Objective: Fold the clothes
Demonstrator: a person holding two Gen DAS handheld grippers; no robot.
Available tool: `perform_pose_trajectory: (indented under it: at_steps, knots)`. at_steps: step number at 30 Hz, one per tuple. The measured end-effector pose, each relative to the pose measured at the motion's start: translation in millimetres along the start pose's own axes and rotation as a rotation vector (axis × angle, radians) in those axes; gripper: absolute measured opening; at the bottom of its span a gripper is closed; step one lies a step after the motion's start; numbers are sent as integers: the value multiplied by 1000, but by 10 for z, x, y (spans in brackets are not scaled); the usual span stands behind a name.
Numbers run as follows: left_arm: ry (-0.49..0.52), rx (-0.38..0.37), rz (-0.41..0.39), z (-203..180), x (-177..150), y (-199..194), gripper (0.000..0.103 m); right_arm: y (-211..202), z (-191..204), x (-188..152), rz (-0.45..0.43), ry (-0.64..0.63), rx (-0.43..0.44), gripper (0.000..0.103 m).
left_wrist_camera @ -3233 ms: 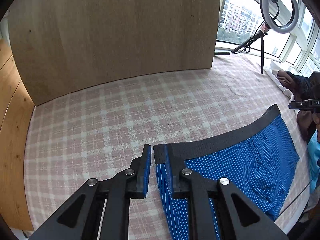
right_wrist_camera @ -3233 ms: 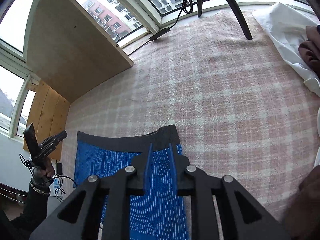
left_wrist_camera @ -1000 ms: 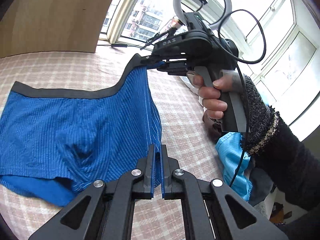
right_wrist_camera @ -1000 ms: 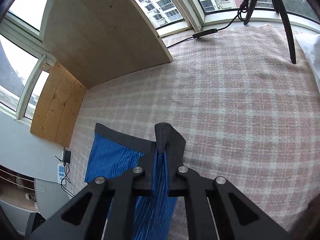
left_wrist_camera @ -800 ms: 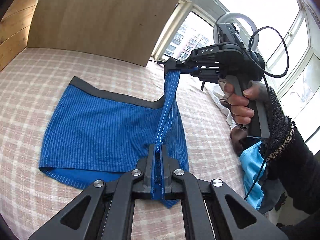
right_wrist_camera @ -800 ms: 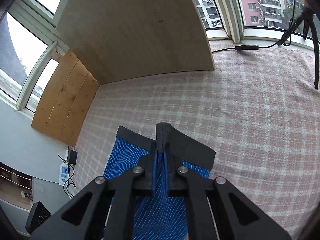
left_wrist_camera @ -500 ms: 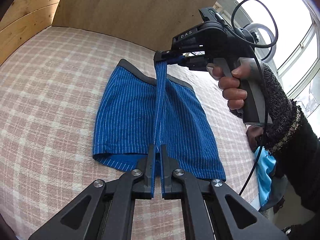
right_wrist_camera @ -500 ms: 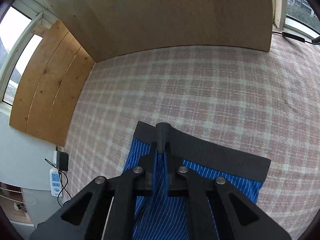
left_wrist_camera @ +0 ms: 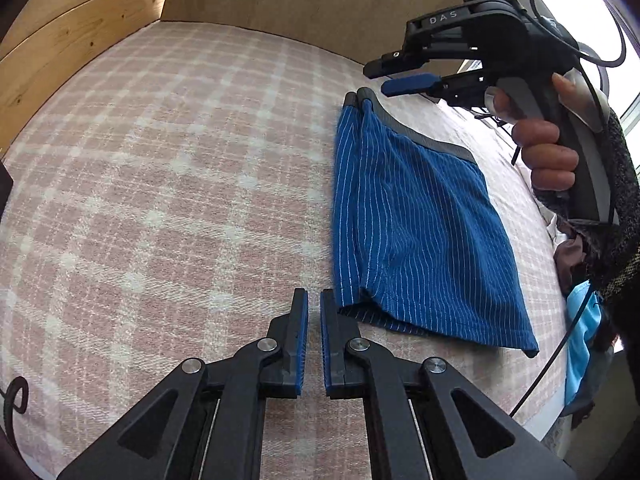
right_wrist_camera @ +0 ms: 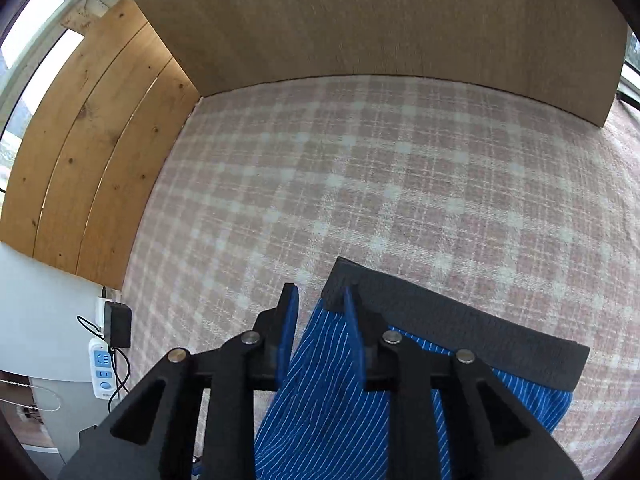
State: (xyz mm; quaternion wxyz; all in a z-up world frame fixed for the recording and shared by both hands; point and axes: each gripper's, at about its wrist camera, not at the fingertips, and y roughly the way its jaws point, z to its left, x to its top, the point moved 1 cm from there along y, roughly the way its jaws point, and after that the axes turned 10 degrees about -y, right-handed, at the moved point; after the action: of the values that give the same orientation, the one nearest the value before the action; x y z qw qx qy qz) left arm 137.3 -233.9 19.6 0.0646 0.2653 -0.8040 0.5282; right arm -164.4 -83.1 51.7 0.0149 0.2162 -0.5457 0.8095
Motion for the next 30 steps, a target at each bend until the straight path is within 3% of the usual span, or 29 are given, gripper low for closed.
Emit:
perform_pose_trajectory:
  at_steps: [2, 5, 6, 8, 10, 13, 15, 17, 18, 22, 24, 26, 30]
  knots:
    - [19, -2, -22, -39, 30, -113, 4, -271, 6, -24, -62, -29, -29, 35]
    - [66, -53, -37, -231, 194, -230, 4, -631, -141, -284, -134, -51, -53, 35]
    - [92, -82, -32, -327, 296, -198, 9, -704, -234, -430, -146, -46, -45, 35]
    - [142, -105, -34, -512, 508, -93, 17, -733, -445, -707, -151, -7, -44, 35]
    - [183, -108, -34, -698, 709, 82, 17, -717, -663, -1005, -154, 50, -42, 35]
    - [226, -134, 46, -915, 871, 427, 17, -588, -870, -1176, -137, 122, 29, 35]
    - [272, -18, 56, -976, 871, 599, 19, -511, -944, -1199, -134, 148, 68, 35]
    - [271, 167, 69, -884, 933, 808, 17, -461, -909, -1166, -102, 124, 88, 35]
    - [246, 186, 66, -820, 998, 820, 18, -519, -894, -1168, -122, 98, 60, 35]
    - [180, 135, 22, -738, 1218, 650, 25, -712, -1193, -1215, -189, 135, -19, 35]
    - [175, 112, 21, -730, 1271, 637, 54, -618, -1354, -1211, -165, 170, 18, 35]
    - [178, 90, 43, -736, 1302, 702, 56, -515, -1516, -1206, -139, 206, 59, 35]
    - [182, 128, 63, -733, 1393, 890, 55, -445, -1606, -1176, -152, 222, 142, 35]
